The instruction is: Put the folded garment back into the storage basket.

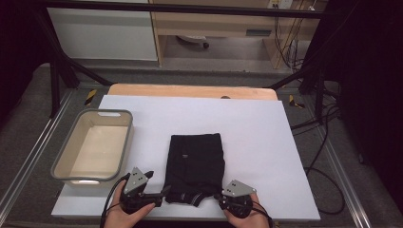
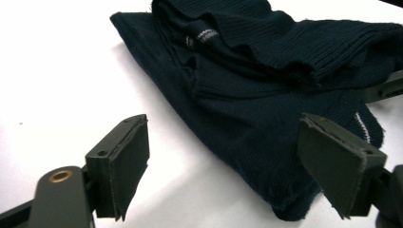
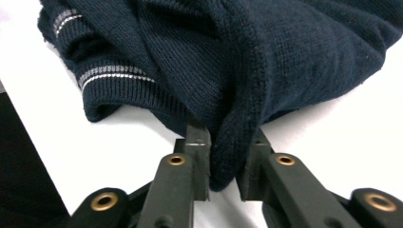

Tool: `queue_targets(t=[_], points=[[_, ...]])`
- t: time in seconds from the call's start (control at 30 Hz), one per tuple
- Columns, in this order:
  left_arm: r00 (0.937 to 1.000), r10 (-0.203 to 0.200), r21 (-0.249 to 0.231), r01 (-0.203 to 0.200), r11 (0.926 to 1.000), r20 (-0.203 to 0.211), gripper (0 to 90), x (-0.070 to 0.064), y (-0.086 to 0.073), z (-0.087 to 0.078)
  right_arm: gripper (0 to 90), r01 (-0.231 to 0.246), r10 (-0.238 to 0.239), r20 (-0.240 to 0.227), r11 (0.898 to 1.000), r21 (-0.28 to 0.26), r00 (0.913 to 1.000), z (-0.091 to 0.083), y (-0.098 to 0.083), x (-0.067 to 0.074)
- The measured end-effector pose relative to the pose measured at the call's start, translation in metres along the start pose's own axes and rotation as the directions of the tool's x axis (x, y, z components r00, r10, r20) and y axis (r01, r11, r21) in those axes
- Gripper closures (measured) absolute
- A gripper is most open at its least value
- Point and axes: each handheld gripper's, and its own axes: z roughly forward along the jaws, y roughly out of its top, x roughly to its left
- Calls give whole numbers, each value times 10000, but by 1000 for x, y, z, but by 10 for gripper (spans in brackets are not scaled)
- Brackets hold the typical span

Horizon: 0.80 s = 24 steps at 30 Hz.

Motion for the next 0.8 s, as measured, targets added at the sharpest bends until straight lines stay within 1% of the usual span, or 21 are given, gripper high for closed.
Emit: queue_targets(t=[0.07, 0.13, 0.17, 0.2, 0.23, 0.27, 0.33, 0.4, 0.47, 0.5, 0.57, 0.6, 0.67, 0.8], points=[[10000, -1, -2, 1, 10000, -18, 181, 0, -1, -1, 805, -27, 27, -44, 10000, -7, 10000, -1, 0, 0], [10000, 9, 3, -9, 10000, -23, 175, 0, -1, -1, 816, -26, 24, -129, 9999, -140, 9999, -7, 0, 1], [9999, 4, 4, -4, 10000, -156, 158, 0, -1, -2, 818, -25, 22, -155, 9999, -170, 9999, -8, 0, 1], [9999, 4, 4, -4, 10000, -156, 135, 0, -1, -2, 818, -25, 22, -155, 9999, -170, 9999, -8, 0, 1], [9995, -56, -5, 56, 10000, -320, 135, 0, -1, -2, 819, -15, 12, -171, 9998, -177, 9999, -10, 0, 1], [9992, -67, 13, 67, 10000, -382, 129, 0, 0, -2, 820, -45, 42, -160, 9998, -218, 9999, -10, -1, 0], [9991, -152, 9, 152, 9999, -384, 108, 0, 0, -1, 819, -151, 150, -162, 9998, -102, 9998, -8, -3, -1], [9994, -61, -1, 61, 10000, -339, 103, -1, 2, -1, 819, -116, 115, -158, 9999, -57, 9998, -7, -3, -1], [9994, 11, -113, -15, 9999, -332, 102, 0, 6, -1, 816, -118, 118, -153, 9999, 13, 9998, -5, -4, -1], [9994, 64, -161, -70, 9998, -353, 100, 1, 8, 0, 813, -181, 181, -177, 9998, 13, 9997, -4, -5, -2], [9982, 327, -19, -328, 9995, -500, 94, 2, 15, 2, 811, -170, 170, -192, 9999, 20, 9997, -4, -5, -2], [9980, 349, -6, -350, 9994, -523, 91, 2, 19, 3, 809, -229, 230, -211, 9997, 30, 9995, -3, -5, -3], [9964, 500, -23, -503, 9987, -683, 92, 3, 29, 6, 810, -142, 143, -200, 9999, 53, 9997, -3, -5, -2], [9945, 684, 13, -685, 9976, -788, 97, 6, 51, 16, 807, -63, 64, -36, 9999, 161, 10000, -3, -4, 0]])
